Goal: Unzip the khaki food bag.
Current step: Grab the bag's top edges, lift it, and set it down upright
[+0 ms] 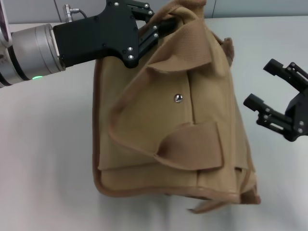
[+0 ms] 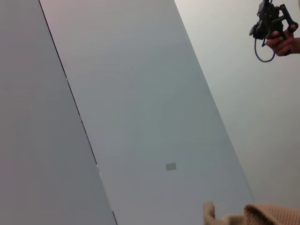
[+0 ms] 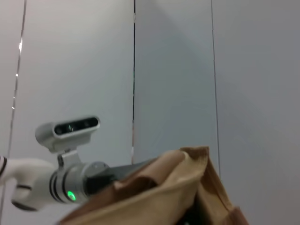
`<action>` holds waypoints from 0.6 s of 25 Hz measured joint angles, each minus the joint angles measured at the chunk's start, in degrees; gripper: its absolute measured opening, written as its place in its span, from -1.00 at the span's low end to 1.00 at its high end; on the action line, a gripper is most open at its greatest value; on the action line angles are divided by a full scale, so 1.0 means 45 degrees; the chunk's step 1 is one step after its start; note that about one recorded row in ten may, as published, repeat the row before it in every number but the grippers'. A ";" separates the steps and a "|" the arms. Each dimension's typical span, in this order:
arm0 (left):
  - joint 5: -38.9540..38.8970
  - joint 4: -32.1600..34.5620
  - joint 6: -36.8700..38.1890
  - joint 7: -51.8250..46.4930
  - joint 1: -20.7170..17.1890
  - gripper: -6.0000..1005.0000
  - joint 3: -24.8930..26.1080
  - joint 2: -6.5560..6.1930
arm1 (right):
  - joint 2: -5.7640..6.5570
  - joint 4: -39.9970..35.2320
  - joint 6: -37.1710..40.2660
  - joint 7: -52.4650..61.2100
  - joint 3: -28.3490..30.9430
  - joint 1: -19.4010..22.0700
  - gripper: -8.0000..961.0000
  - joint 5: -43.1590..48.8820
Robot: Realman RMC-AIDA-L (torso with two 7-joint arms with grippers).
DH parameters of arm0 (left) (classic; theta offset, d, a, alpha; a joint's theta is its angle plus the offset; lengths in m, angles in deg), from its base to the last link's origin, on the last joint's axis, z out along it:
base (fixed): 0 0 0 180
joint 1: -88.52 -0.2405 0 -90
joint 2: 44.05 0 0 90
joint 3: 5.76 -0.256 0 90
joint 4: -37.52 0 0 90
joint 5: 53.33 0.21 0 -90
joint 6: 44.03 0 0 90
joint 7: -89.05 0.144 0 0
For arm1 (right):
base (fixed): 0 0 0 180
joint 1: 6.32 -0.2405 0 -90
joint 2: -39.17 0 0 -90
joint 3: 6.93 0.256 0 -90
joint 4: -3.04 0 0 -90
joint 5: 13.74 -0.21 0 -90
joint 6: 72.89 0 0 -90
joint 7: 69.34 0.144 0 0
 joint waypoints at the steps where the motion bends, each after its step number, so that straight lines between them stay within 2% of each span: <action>1: -0.0018 0.0000 -0.0005 0.0000 -0.0005 -0.87 -0.0017 0.0001 | -0.0005 0.0314 0.0001 -0.0456 0.0013 -0.0107 0.75 -0.0024; 5: -0.0034 0.0000 -0.0007 0.0000 -0.0016 -0.87 -0.0025 0.0001 | -0.0005 0.1871 0.0140 -0.3426 -0.0028 -0.0622 0.74 -0.0778; 10: -0.0036 -0.0020 -0.0008 0.0000 -0.0012 -0.86 -0.0031 0.0006 | -0.0003 0.2628 0.0378 -0.5904 -0.0493 -0.0991 0.60 -0.1037; 15: -0.0036 -0.0106 -0.0008 0.0000 0.0023 -0.86 -0.0033 0.0018 | 0.0003 0.4221 0.0577 -0.8906 -0.1029 -0.1763 0.45 -0.1468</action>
